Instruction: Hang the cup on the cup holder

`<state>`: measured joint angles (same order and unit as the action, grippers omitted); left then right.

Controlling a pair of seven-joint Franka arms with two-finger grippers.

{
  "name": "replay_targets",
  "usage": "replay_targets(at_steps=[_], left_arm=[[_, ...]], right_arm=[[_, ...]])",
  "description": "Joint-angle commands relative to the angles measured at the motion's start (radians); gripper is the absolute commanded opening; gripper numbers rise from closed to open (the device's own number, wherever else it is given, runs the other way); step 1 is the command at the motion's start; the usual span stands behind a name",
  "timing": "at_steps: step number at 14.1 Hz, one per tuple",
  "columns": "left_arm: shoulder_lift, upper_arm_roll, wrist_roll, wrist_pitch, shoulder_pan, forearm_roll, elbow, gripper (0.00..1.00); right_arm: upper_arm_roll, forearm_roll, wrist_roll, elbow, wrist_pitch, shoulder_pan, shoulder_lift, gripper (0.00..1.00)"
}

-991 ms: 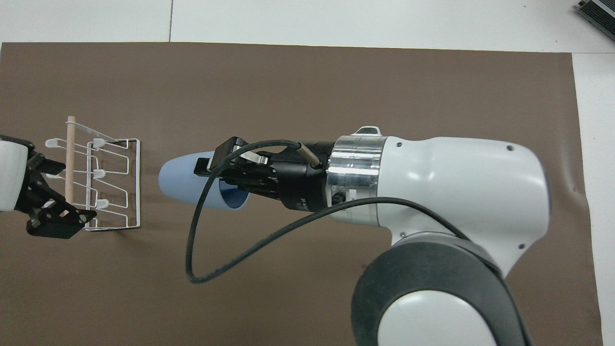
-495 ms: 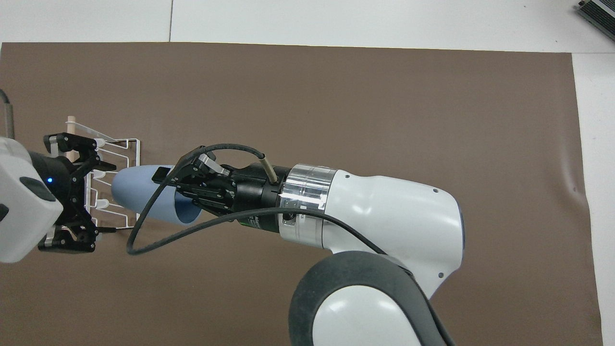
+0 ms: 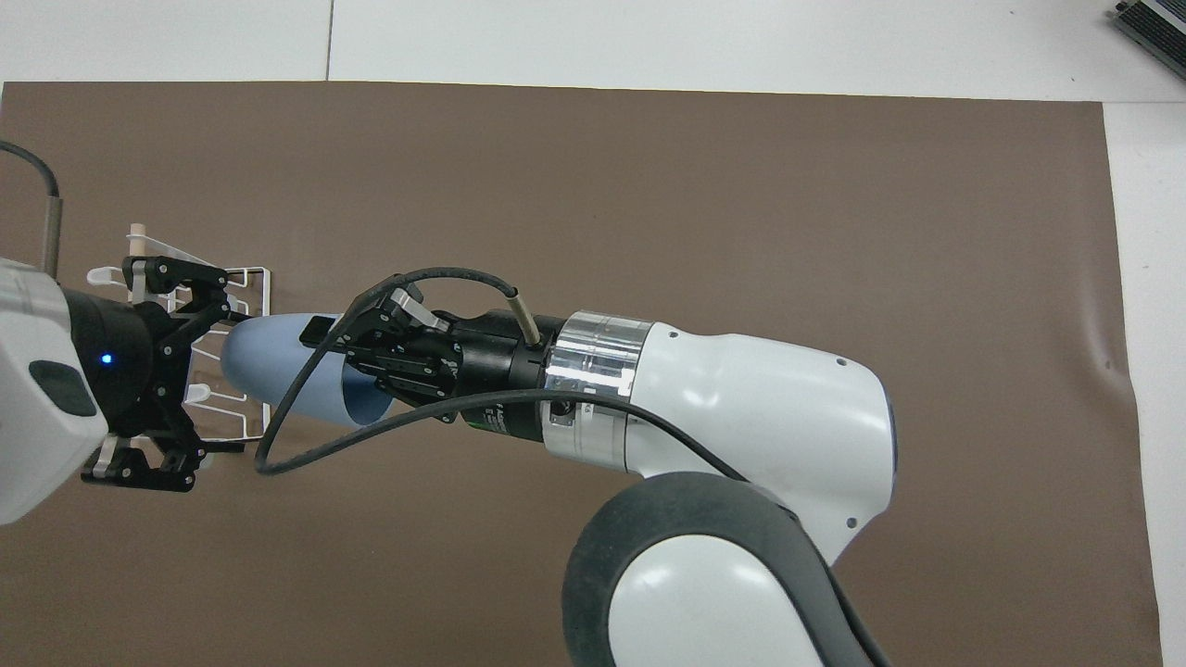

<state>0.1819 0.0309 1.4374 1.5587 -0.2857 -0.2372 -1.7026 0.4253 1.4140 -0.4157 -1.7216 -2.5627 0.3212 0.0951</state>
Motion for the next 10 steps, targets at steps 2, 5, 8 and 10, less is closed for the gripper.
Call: replay_targets(at_steps=[2,5,8,10], left_arm=[[0.008,0.0,0.018,0.096,-0.015,-0.06,0.0,1.0],[0.008,-0.015,0.002,0.119,-0.021,-0.096,-0.006,1.0],[0.014,-0.054,-0.048,0.159,-0.021,-0.094,-0.029,1.0],[0.024,-0.057,-0.048,0.187,-0.021,-0.093,-0.058,1.0]], right_arm=[[0.004,0.023,-0.008,0.002,-0.011,-0.005,0.001,0.0],[0.004,0.023,-0.008,-0.001,-0.01,-0.004,0.001,0.0],[0.004,0.023,-0.008,-0.001,-0.01,-0.002,0.001,0.0],[0.004,0.023,-0.008,-0.001,-0.011,-0.001,0.001,0.0]])
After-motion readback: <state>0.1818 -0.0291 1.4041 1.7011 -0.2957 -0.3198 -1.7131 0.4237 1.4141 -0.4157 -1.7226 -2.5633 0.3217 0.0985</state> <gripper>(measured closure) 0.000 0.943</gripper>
